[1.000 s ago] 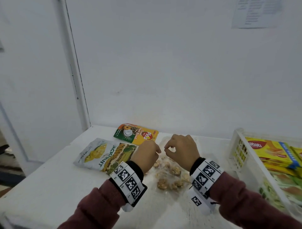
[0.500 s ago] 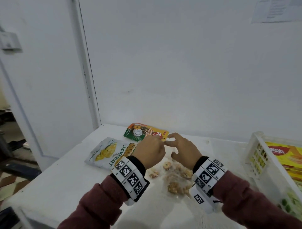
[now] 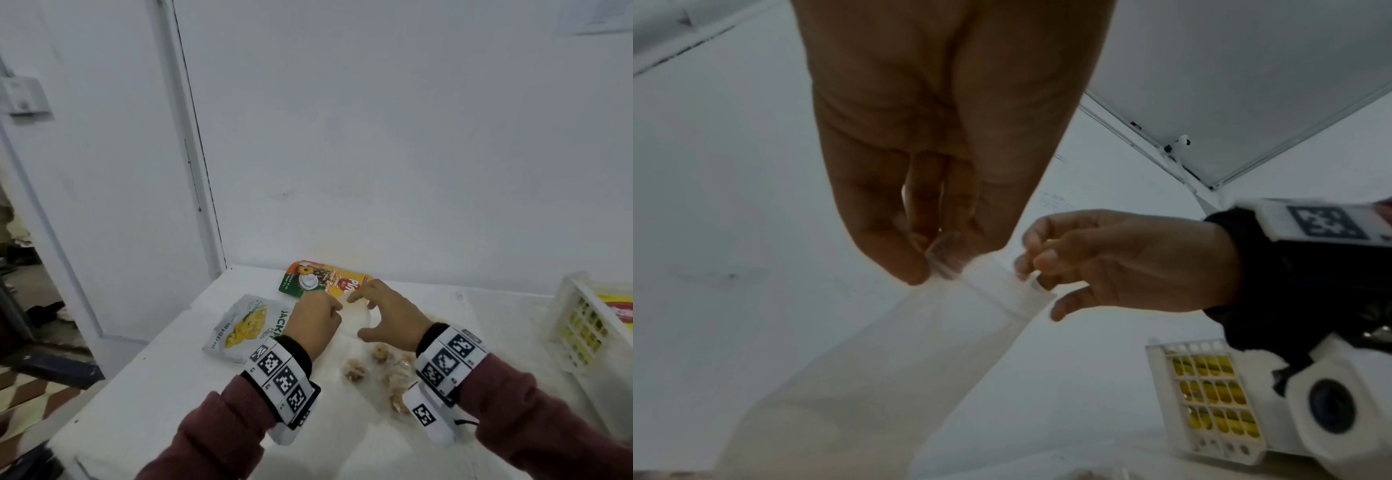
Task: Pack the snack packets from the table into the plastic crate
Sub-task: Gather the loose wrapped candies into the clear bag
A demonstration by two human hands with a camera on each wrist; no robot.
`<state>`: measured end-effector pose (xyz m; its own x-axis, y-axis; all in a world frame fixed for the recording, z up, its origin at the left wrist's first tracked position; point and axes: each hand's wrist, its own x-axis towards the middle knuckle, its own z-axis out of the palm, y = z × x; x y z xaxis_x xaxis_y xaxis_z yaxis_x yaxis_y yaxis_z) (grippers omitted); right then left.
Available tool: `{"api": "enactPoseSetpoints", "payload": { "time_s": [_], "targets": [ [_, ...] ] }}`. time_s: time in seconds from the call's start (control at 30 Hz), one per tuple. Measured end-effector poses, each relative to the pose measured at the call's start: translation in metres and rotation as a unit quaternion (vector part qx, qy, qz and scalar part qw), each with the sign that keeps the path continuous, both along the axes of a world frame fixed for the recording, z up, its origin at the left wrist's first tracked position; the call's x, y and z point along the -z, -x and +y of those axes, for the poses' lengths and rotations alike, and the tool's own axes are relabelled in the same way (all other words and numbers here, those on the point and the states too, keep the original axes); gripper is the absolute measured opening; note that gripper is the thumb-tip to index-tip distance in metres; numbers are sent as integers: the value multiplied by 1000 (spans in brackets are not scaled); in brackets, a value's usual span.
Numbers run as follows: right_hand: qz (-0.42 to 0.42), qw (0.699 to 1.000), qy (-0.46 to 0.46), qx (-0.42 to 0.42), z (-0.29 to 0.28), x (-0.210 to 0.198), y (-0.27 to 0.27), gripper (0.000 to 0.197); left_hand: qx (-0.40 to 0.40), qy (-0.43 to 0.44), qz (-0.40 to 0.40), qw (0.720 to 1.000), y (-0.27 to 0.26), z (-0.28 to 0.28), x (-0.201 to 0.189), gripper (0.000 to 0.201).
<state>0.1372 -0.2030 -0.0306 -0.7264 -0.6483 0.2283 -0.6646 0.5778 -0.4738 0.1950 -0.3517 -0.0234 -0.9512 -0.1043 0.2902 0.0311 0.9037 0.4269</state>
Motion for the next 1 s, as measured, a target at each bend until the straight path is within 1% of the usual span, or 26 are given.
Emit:
{"api": "enactPoseSetpoints", "payload": {
  "time_s": [0.03,0.07,0.1,0.13,0.17,0.2,0.23,0.27,0.3,0.33,0.4,0.47,0.5,0.6,0.7,0.73,0.77,0.8,0.83,0.87,0.9,0.93,0.97,1.0],
  "targets": [
    [-7,997,72,1,0,2,1,33,-2,8,-3,1000,2,-4,-2,33],
    [-8,989,149,13,-1,3,2,28,-2,13,-6,1000,3,-8,-4,33],
    [-3,976,214,37,-1,4,3,29,-2,16,-6,1000,5,-12,-5,33],
    [-11,966,251,68,-1,4,4,31,-2,18,-6,1000,7,-16,-6,33],
    [-30,965,244,90,-2,4,4,30,-1,20,-8,1000,9,-19,-5,33],
    [-51,976,188,95,-4,4,3,28,2,21,-12,1000,11,-23,-5,34],
    [-74,990,84,82,-7,7,2,24,6,21,-14,1000,13,-25,-5,34],
    [-91,993,-34,64,-11,10,1,16,9,18,-16,1000,14,-27,-4,34],
    [-87,986,-132,45,-18,13,-2,12,13,15,-19,1000,16,-29,-4,35],
    [-78,975,-203,36,-25,19,-3,23,18,15,-21,1000,17,-30,-4,35],
    [-86,947,-307,33,-39,29,-4,42,28,12,-25,999,20,-32,-3,35],
    [-77,918,-387,30,-50,38,-5,50,36,8,-29,999,21,-33,-2,35],
    [-65,910,-409,27,-54,42,-6,52,38,8,-28,999,22,-33,-1,35],
    [-42,901,-431,10,-61,46,-6,46,47,2,-28,999,23,-33,-1,35],
    [-25,887,-460,3,-62,36,-10,36,55,3,-24,998,25,-33,-2,36],
    [-17,892,-452,7,-60,30,-13,33,57,-1,-25,998,25,-33,-3,36],
    [-11,906,-424,13,-56,22,-15,29,57,-6,-26,998,26,-33,-3,36],
    [-14,928,-371,18,-49,13,-16,25,56,-10,-26,998,27,-33,-3,36],
    [-29,956,-291,20,-40,4,-16,22,56,-14,-25,998,28,-33,-4,36],
    [-50,981,-189,11,-30,-5,-17,19,57,-15,-24,998,29,-33,-4,36],
    [-62,996,-72,-6,-21,-15,-20,19,59,-17,-24,998,30,-32,-4,35],
    [-49,998,42,-22,-13,-23,-21,21,61,-17,-27,998,31,-31,-5,35],
    [-18,991,130,-24,-7,-29,-21,18,62,-18,-29,998,31,-29,-6,33],
    [12,982,186,-22,-3,-31,-19,13,63,-20,-29,997,32,-27,-8,31]
  ]
}}
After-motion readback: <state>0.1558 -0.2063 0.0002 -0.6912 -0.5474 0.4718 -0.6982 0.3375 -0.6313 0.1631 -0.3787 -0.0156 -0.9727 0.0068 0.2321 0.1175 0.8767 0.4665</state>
